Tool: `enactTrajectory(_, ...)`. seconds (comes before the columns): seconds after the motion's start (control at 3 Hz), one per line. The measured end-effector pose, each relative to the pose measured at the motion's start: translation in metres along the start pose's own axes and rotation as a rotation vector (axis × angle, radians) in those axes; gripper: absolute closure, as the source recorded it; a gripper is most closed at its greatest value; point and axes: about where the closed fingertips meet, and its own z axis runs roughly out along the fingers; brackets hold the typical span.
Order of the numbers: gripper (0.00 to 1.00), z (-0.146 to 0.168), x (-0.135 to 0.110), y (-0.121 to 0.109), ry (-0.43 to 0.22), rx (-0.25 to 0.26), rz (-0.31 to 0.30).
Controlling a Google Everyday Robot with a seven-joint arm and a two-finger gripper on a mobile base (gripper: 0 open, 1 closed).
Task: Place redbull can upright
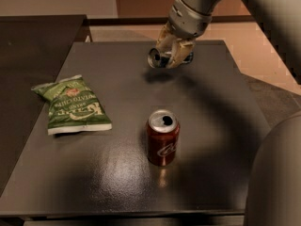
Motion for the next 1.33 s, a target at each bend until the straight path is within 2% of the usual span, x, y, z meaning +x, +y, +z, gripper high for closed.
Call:
enactTrajectory(0.33, 1.00, -0.017, -0.016, 0.004, -0.119, 0.082, 0.161)
enactTrajectory(0.67, 1.00, -0.025, -0.025, 0.013, -0.281, 0.145, 0.330)
enactTrajectory(1.33, 1.00, -0.036, -0.018, 0.012, -0.630, 0.203, 0.580)
